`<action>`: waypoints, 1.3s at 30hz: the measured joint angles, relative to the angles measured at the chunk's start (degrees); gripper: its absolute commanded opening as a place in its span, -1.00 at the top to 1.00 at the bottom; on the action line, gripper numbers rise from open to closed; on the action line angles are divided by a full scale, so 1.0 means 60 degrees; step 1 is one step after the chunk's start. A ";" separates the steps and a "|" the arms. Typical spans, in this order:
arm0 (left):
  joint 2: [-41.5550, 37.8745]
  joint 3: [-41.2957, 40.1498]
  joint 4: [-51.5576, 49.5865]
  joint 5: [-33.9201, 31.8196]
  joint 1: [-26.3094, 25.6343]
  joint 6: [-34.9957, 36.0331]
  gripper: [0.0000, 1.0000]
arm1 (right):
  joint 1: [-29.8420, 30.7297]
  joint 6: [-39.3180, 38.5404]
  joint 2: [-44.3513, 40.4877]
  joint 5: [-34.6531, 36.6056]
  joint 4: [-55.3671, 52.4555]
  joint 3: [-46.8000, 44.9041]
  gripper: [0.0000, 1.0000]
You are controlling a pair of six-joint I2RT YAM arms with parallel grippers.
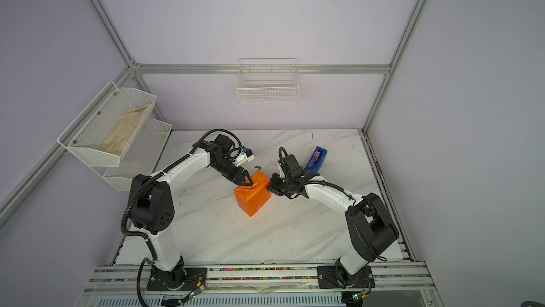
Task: Wrap a gift box in wrapping paper
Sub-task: Rotate the gift box at the center of the table, then tear off the tape with the cutter.
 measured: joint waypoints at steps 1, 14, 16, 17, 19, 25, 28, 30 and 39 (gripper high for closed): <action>-0.0087 -0.0127 0.0117 -0.0004 -0.0018 -0.0153 -0.19 | -0.0233 -0.0036 -0.0124 -0.0011 -0.0004 -0.0022 0.98; -0.0415 -0.0718 0.0747 0.0149 -0.0109 -0.0933 -0.18 | -0.6408 -0.1763 0.1453 -0.2834 0.1242 0.0565 0.38; -0.0415 -0.0721 0.0743 0.0178 -0.0109 -0.0984 -0.17 | -0.6772 -0.1756 0.2379 -0.3330 0.1581 0.0568 0.36; -0.0412 -0.0721 0.0743 0.0178 -0.0109 -0.0987 -0.17 | -0.6838 -0.1741 0.2743 -0.3512 0.1698 0.0568 0.36; -0.0415 -0.0721 0.0743 0.0186 -0.0109 -0.0994 -0.17 | -0.6827 -0.1643 0.3344 -0.3876 0.1996 0.0561 0.35; -0.0415 -0.0721 0.0743 0.0197 -0.0109 -0.1031 -0.16 | -0.6852 -0.1166 0.3515 -0.4371 0.2856 0.0317 0.36; -0.0415 -0.0721 0.0736 0.0189 -0.0109 -0.1056 -0.16 | -0.6834 -0.1213 0.3377 -0.4007 0.2674 0.0317 0.34; -0.0426 -0.0721 0.0736 0.0182 -0.0109 -0.1056 -0.16 | -0.6808 -0.1257 0.3078 -0.3632 0.2590 0.0270 0.31; -0.0459 -0.0729 0.0736 0.0106 -0.0120 -0.1056 -0.16 | -0.6634 -0.1184 0.2528 -0.3876 0.3013 0.0255 0.17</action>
